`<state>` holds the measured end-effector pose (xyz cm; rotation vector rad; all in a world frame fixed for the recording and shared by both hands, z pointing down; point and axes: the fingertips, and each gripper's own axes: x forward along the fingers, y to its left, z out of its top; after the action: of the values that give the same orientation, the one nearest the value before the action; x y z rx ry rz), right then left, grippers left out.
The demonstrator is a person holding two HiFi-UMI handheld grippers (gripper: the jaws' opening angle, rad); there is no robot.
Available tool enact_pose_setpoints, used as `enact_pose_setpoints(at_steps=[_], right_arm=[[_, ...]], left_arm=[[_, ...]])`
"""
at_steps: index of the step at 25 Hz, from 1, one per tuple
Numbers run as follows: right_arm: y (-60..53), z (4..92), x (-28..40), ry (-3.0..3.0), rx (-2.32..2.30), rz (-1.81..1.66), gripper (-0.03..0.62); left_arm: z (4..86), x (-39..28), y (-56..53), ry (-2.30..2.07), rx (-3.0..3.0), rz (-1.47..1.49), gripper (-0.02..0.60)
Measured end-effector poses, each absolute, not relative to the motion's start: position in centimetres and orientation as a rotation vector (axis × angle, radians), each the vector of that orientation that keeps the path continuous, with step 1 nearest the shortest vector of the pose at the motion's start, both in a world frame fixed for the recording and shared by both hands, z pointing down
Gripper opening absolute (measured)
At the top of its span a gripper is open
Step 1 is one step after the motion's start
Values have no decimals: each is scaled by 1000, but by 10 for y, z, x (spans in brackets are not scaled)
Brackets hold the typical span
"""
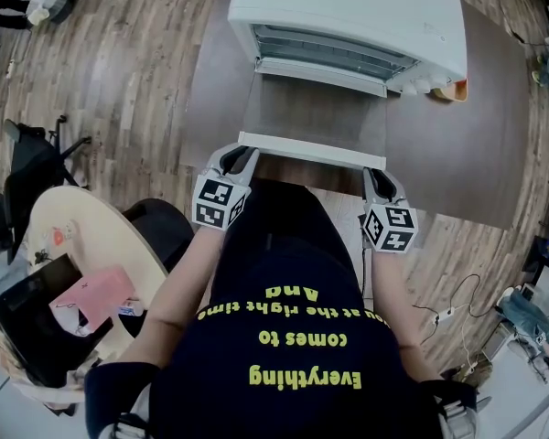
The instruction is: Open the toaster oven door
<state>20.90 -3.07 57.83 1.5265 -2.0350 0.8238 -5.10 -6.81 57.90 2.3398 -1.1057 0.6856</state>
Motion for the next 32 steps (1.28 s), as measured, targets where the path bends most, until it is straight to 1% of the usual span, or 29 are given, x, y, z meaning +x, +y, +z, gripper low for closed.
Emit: enact_pose_setpoints(at_steps=[17,32], right_arm=[[-22,616,208,-2011,1506,835,80],[-20,630,208,-1994,1496,828,78]], left_arm=[[616,-52,-61,-1074,2270,696,64],[631,-52,-60,-1073,2265,716,64]])
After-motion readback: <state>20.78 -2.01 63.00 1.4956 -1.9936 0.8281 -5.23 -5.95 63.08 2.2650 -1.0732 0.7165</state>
